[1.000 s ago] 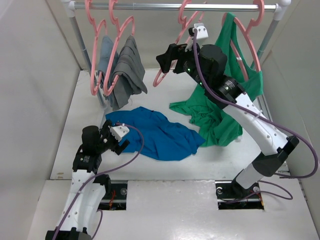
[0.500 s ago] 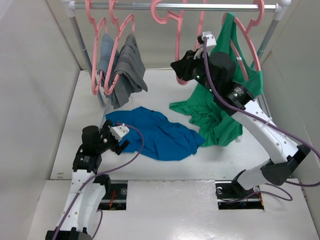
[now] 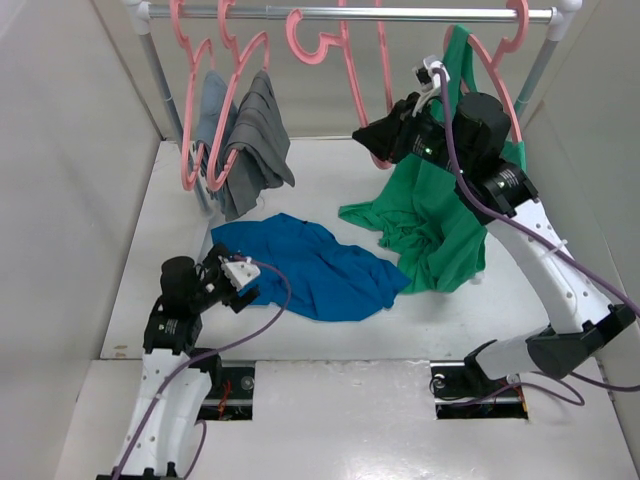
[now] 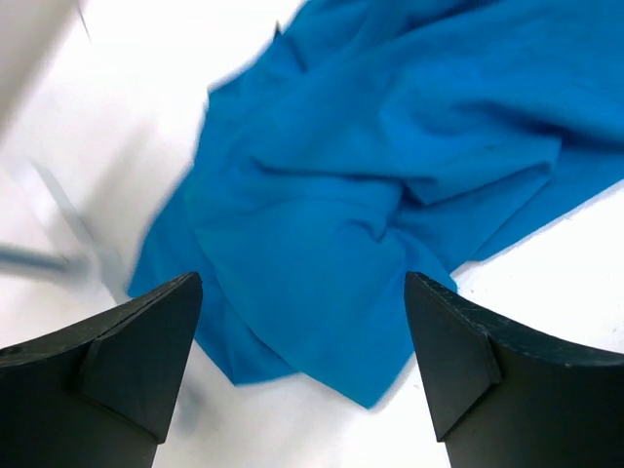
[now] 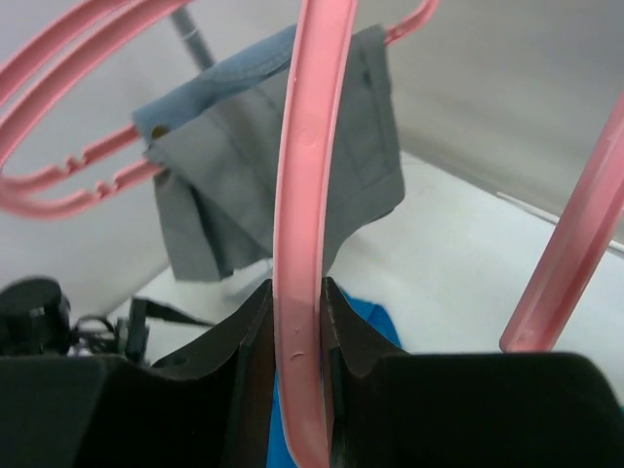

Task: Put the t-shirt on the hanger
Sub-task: Grab a hanger with the right arm

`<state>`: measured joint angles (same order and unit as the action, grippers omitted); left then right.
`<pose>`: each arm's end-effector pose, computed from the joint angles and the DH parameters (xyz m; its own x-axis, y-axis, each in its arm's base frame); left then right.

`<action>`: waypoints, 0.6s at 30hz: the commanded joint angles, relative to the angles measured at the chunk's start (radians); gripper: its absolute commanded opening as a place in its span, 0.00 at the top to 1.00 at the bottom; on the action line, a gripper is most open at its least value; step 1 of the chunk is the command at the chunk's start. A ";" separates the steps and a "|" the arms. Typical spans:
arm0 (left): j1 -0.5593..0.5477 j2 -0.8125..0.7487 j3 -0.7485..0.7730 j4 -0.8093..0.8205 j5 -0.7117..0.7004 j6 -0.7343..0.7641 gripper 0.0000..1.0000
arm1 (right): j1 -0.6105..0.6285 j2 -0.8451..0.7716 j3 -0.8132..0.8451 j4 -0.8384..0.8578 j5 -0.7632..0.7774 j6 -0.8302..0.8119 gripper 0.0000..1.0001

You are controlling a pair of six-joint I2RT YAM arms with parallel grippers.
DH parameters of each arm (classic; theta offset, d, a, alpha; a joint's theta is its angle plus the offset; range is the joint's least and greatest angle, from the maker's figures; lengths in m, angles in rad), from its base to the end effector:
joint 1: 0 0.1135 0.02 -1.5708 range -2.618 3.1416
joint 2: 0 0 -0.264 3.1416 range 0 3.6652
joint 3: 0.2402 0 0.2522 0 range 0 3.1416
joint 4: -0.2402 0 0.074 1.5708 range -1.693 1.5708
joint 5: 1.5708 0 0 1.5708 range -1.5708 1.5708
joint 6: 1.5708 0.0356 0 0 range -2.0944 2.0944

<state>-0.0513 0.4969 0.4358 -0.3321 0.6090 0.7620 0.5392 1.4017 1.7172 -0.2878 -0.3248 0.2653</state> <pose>0.1302 -0.0271 0.2447 0.1165 0.5610 -0.8196 0.6764 0.5594 0.4791 0.2495 0.1625 0.5098 -0.1764 0.1840 -0.9670 -0.7400 0.6230 0.2536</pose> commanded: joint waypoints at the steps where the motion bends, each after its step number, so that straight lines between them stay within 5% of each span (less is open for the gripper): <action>1: -0.005 -0.093 -0.014 -0.010 0.138 0.127 0.18 | -0.033 -0.012 0.007 -0.036 -0.233 -0.066 1.00; 8: -0.005 -0.274 -0.033 0.258 0.202 0.008 0.15 | -0.054 -0.021 -0.083 -0.064 -0.431 -0.132 1.00; 18: -0.005 -0.084 0.139 0.286 0.360 -0.039 0.14 | -0.045 -0.104 -0.263 -0.125 -0.479 -0.227 1.00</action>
<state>-0.0513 0.4038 0.5125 -0.1284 0.8833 0.7475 0.4919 1.3670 1.5043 -0.4129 -0.7464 0.1009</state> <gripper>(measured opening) 0.862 0.263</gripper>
